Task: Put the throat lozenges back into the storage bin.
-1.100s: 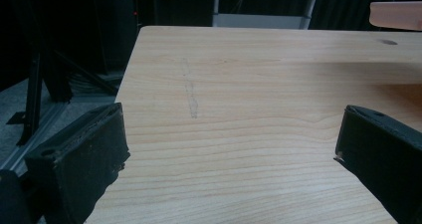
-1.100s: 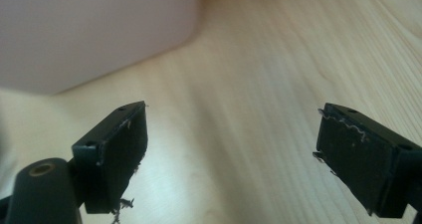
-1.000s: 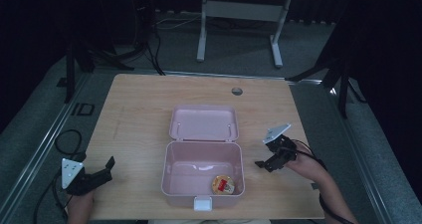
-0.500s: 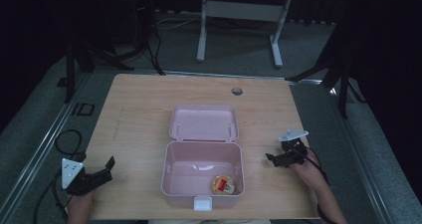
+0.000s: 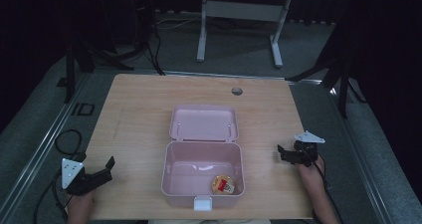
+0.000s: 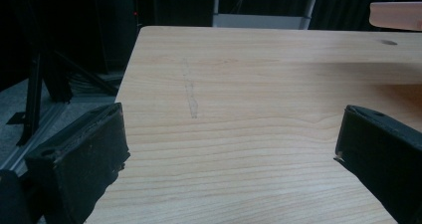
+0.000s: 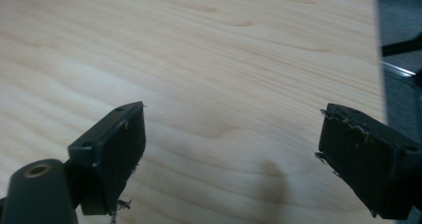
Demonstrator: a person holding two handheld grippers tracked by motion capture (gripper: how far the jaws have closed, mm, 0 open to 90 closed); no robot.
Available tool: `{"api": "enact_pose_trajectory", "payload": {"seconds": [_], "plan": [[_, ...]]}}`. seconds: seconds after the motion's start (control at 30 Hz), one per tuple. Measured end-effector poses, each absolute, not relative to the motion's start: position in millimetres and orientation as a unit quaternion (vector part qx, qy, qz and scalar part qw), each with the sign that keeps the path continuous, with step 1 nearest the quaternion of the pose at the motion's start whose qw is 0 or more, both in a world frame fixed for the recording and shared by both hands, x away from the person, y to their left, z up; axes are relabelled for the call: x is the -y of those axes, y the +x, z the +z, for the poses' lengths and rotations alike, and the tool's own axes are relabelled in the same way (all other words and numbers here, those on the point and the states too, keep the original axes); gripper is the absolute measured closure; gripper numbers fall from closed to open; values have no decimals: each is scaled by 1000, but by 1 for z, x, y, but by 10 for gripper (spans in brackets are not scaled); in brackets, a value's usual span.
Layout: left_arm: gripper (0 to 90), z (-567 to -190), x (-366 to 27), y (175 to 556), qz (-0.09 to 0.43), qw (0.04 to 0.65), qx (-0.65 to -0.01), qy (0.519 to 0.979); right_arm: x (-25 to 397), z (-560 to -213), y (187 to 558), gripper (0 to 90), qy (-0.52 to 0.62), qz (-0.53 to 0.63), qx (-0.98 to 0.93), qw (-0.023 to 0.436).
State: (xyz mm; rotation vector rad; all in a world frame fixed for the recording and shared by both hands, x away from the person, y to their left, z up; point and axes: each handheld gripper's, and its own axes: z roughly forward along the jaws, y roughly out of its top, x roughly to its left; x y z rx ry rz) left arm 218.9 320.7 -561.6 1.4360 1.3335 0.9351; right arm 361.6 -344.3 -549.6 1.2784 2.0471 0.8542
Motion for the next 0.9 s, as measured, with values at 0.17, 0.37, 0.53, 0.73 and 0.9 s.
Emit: {"api": "enact_pose_trajectory", "payload": {"seconds": [0.17, 0.37, 0.53, 0.73, 0.9], "plan": [[4, -562, -321, 219, 381, 466, -543, 585, 352, -552, 357, 109, 504, 312, -740, 317], [4, -562, -321, 219, 380, 467, -543, 586, 358, -551, 351, 109, 535, 325, -698, 348], [4, -562, -321, 219, 380, 467, -543, 585, 363, -549, 344, 109, 560, 319, -666, 376], [4, -562, -321, 219, 380, 467, -542, 586, 371, -549, 343, 110, 571, 338, -654, 365], [4, -562, -321, 219, 380, 467, -542, 586, 369, -550, 345, 135, 564, 334, -662, 364]]}}
